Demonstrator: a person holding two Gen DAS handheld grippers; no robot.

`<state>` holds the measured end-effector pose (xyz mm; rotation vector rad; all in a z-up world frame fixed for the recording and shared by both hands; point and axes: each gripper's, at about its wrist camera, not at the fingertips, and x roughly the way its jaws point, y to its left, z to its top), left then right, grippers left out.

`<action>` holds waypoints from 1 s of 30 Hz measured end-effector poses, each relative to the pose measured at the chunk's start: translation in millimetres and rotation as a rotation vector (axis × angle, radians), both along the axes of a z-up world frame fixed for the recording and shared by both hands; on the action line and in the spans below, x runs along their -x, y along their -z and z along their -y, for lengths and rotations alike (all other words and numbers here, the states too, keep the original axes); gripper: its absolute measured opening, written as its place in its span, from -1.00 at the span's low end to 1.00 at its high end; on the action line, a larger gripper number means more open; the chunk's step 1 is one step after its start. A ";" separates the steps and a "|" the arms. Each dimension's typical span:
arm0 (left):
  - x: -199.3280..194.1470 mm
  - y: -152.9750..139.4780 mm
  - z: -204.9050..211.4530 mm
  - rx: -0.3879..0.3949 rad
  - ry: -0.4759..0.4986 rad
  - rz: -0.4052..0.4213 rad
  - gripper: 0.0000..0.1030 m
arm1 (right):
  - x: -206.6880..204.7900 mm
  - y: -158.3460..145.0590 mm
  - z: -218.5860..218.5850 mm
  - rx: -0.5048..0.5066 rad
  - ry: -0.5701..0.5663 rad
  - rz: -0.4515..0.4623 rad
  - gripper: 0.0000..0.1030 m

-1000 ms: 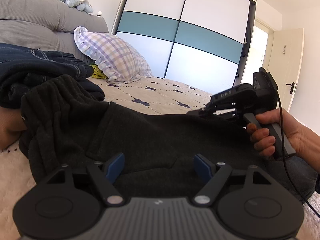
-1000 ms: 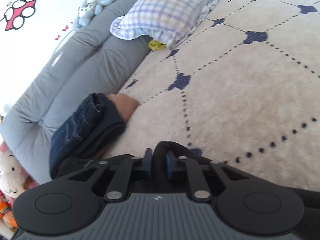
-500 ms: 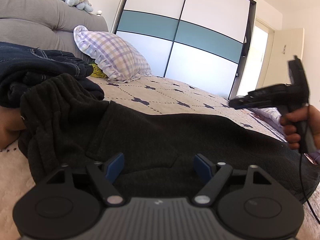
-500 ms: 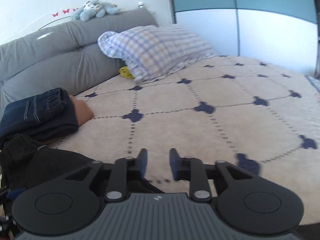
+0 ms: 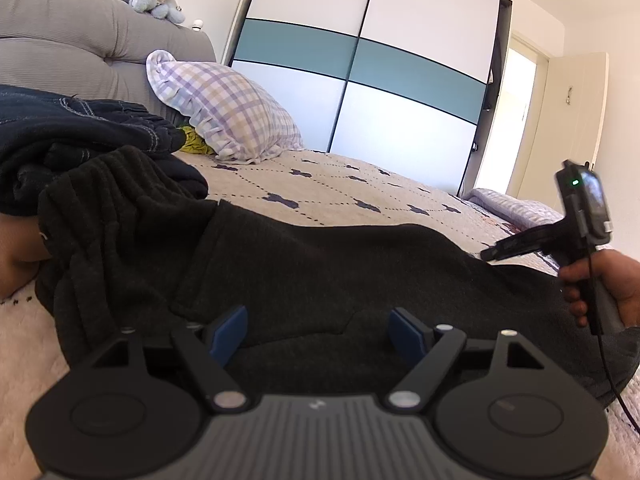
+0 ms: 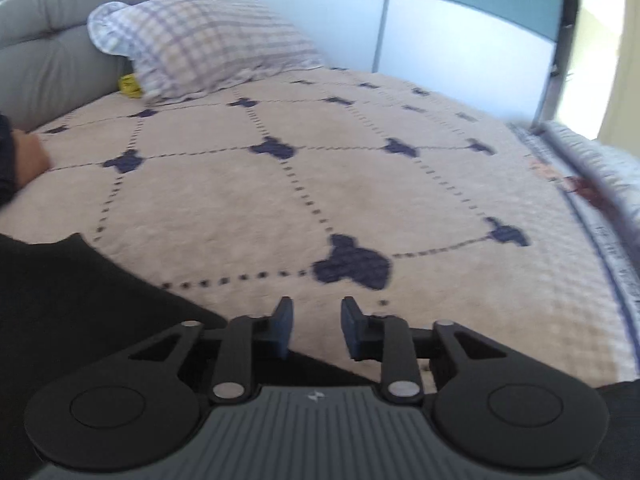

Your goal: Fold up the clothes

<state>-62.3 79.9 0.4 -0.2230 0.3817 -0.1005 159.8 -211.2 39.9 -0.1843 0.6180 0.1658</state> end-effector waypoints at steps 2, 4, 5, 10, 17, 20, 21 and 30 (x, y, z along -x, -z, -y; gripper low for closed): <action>-0.5 0.0 -0.1 0.000 0.000 0.000 0.55 | 13.1 -15.1 17.3 -0.154 -0.056 0.026 -0.51; -0.5 0.0 0.2 0.000 0.000 -0.001 0.55 | 24.5 -18.8 19.8 -0.233 -0.166 -0.018 -0.52; -0.6 0.0 0.4 -0.001 0.000 -0.001 0.55 | 25.7 -11.0 16.7 -0.172 -0.179 -0.044 -0.51; -0.9 0.3 1.1 -0.006 -0.001 -0.005 0.55 | 21.6 16.1 77.2 -0.167 -0.118 -0.096 -0.75; -2.1 0.3 3.2 -0.022 -0.005 -0.011 0.55 | 54.5 16.1 251.7 -0.298 0.278 -0.065 -1.00; -2.6 0.2 5.1 -0.032 -0.007 -0.016 0.56 | 114.1 -6.6 273.7 -0.383 0.495 0.061 -0.57; -2.7 0.1 5.1 -0.032 -0.006 -0.017 0.57 | 138.5 -9.6 270.0 -0.436 0.444 0.095 -0.20; -7.5 -2.5 13.8 -0.084 0.022 -0.050 0.78 | 242.2 35.9 262.1 -0.575 0.504 0.013 -0.47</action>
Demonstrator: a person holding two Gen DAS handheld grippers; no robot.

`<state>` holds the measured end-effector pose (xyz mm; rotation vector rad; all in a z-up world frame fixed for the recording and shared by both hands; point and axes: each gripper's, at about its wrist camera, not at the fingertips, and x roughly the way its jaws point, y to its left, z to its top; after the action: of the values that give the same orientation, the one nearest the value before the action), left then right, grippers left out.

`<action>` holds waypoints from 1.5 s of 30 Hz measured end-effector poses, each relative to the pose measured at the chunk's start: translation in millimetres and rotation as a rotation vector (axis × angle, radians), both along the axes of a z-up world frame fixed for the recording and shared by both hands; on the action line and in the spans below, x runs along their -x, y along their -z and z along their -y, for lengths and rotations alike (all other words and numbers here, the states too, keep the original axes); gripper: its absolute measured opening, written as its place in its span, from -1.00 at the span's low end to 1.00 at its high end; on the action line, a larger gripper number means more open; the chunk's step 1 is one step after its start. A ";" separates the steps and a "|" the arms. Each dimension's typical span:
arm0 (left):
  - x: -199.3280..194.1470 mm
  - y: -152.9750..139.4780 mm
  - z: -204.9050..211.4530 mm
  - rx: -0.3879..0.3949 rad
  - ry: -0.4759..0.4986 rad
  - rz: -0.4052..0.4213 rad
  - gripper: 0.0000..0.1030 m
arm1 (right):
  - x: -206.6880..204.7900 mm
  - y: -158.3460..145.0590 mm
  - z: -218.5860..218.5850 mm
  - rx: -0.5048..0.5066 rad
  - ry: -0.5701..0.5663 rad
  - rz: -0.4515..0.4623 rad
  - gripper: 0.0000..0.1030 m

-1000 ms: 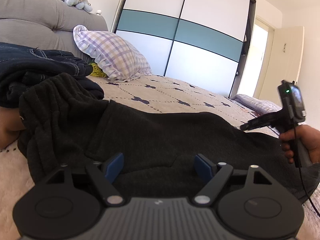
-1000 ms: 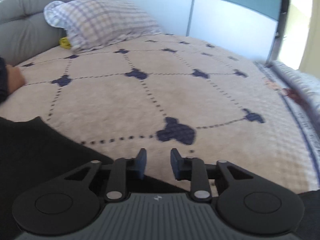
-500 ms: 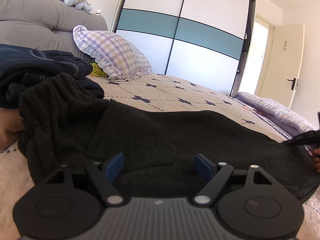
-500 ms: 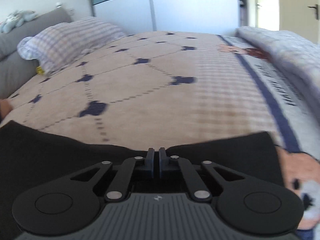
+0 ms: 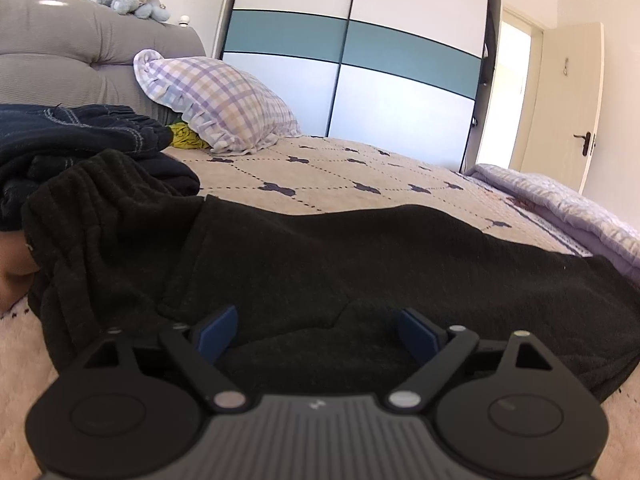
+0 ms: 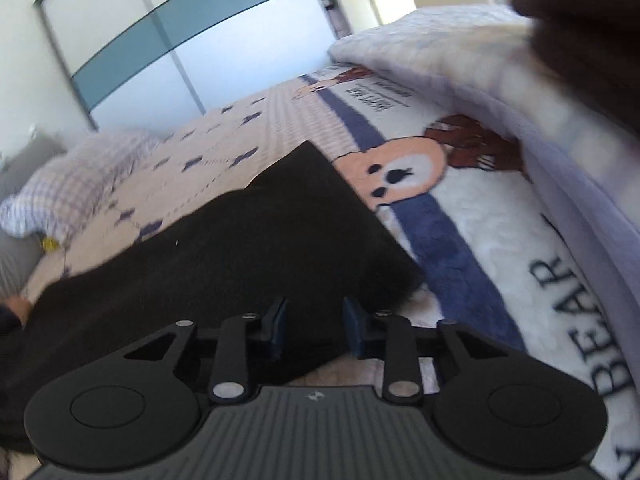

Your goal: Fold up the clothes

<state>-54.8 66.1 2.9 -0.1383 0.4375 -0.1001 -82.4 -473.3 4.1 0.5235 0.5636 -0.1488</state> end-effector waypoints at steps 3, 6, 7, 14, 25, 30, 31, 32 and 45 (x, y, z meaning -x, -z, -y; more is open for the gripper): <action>-0.9 0.4 2.9 -0.020 0.004 -0.007 0.83 | 30.3 -14.1 8.3 -0.090 0.178 0.008 0.02; 0.0 0.5 3.0 -0.021 0.004 -0.007 0.83 | 37.0 -6.8 20.0 -0.190 0.165 0.010 0.17; 0.1 0.5 2.6 -0.019 0.004 -0.007 0.83 | 37.6 -1.9 25.2 -0.237 0.155 0.008 0.17; 0.2 0.4 4.7 -0.024 0.006 -0.009 0.86 | 36.3 20.1 32.1 -0.393 0.239 0.123 0.32; -0.5 1.8 8.5 -0.032 0.006 -0.009 0.89 | -18.0 26.9 15.4 -0.273 0.141 0.143 0.22; 0.4 2.2 8.7 -0.031 0.006 -0.008 0.89 | -17.4 37.4 25.6 -0.413 0.167 0.178 -0.59; 1.1 2.4 9.0 -0.032 0.005 -0.008 0.89 | -16.7 38.1 26.8 -0.435 0.174 0.189 -0.63; 1.2 2.3 9.2 -0.032 0.005 -0.008 0.89 | -14.8 34.7 25.5 -0.432 0.183 0.211 -0.64; 1.4 1.7 6.9 -0.014 0.009 -0.005 0.89 | -3.9 -18.0 4.9 -0.191 0.193 0.311 -0.75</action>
<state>-56.2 59.2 1.2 -0.1223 0.4439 -0.1054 -78.5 -478.2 22.1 0.7718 0.2234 -0.1934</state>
